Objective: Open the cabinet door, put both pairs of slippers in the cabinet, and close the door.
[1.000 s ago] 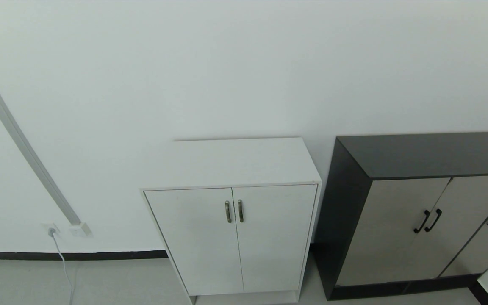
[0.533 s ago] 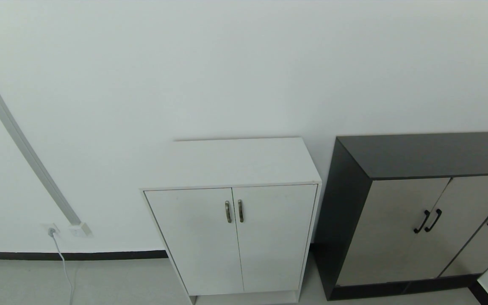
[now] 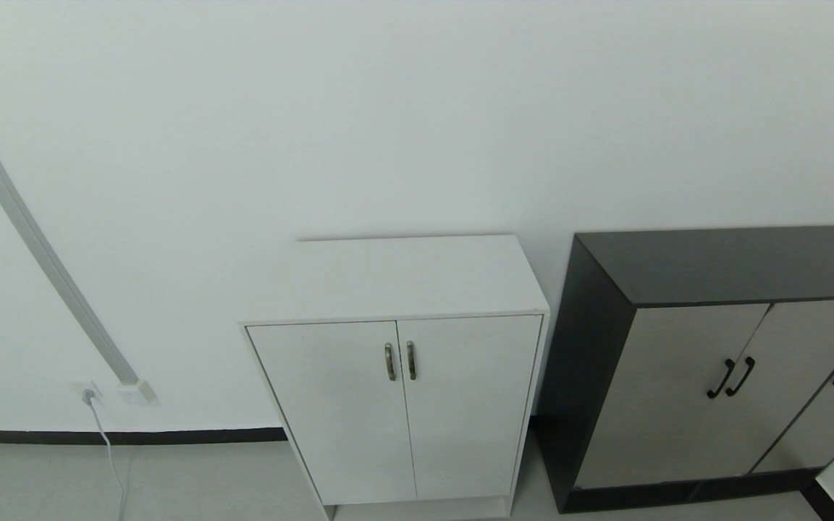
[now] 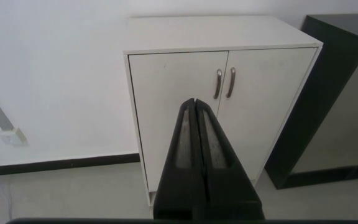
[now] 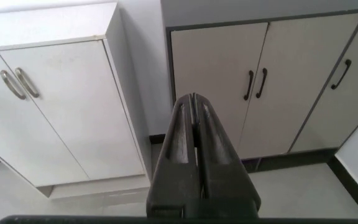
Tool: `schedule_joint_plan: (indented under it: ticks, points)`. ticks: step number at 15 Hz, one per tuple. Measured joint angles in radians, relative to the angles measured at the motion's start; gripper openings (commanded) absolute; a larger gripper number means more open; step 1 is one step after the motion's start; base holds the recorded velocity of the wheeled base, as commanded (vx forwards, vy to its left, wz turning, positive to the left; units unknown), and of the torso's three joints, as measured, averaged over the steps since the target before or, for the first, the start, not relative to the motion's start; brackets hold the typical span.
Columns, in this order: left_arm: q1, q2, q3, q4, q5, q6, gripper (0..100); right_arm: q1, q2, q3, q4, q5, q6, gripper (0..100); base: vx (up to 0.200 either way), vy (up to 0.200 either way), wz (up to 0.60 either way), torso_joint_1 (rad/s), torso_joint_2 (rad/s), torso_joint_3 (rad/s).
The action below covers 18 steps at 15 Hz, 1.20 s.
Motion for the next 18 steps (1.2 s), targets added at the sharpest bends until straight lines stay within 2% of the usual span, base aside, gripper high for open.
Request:
schedule_joint_plan:
  ticks: [18]
  points:
    - [0.0,0.0,0.0,0.0,-0.003,0.007,0,0.019,-0.045,0.0,-0.007,-0.086,0.04,0,0.0,0.0,0.0,0.0,0.0,0.0]
